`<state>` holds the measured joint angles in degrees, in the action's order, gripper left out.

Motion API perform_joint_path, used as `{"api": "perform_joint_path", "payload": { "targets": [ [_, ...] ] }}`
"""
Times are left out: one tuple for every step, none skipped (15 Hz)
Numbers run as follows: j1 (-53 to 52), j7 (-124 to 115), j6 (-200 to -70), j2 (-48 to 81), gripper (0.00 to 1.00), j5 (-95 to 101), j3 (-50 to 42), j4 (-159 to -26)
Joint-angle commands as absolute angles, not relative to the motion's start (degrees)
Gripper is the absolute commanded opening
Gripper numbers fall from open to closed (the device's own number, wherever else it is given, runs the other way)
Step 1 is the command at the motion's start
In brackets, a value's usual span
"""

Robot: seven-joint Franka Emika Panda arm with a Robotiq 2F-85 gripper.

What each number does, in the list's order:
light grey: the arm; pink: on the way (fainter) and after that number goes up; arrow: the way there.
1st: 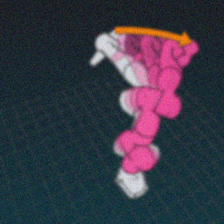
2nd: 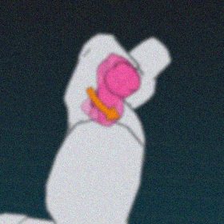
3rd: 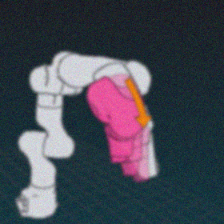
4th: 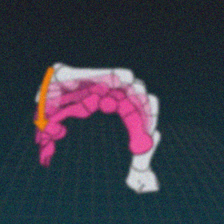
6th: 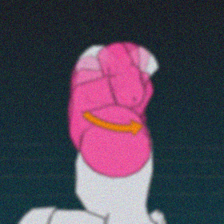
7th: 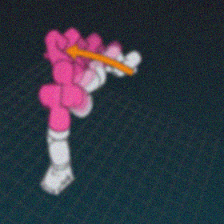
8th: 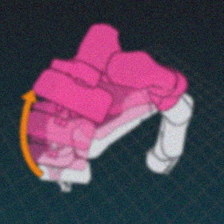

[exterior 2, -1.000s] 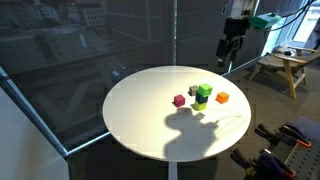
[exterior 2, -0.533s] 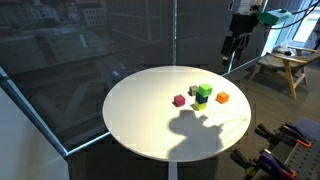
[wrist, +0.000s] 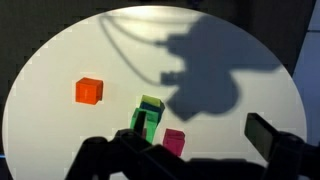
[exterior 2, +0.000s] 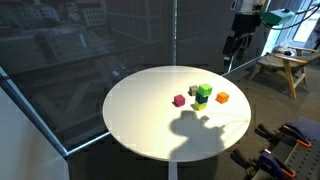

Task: Pick up the green block and put it on the blue block top

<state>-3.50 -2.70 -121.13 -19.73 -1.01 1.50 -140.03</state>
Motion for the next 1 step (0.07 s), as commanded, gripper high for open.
{"api": "perform_joint_path", "payload": {
  "targets": [
    [-3.05,-2.57,-121.01,-19.72,1.00,-1.18,1.93,-139.95]
  ]
}}
